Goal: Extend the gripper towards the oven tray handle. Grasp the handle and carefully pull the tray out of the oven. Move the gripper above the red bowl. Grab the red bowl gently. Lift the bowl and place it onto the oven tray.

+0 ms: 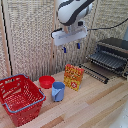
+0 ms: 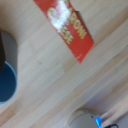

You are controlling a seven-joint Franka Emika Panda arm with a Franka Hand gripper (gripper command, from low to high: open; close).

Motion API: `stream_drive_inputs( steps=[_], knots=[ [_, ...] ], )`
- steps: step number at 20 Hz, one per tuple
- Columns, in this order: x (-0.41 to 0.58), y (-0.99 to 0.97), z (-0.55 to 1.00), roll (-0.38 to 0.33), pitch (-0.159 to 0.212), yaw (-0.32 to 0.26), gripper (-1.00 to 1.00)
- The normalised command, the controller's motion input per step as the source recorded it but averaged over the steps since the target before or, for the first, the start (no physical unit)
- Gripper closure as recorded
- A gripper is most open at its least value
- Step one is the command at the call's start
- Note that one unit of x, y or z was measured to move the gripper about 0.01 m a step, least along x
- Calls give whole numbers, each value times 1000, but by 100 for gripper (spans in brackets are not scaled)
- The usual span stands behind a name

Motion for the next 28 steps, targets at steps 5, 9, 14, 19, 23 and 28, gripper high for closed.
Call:
stream_drive_inputs(
  steps=[5, 9, 14, 19, 23, 28],
  knots=[
    [636, 302, -139, 119, -102, -98, -100],
    [679, 274, -247, 92, -84, -106, -100],
    [591, 403, -234, 41, 14, -98, -100],
    [101, 434, -45, 5, 104, -23, -100],
    [24, 140, -30, -9, 122, 0, -100],
    [313, -96, -209, -15, 31, 0, -100]
  ],
)
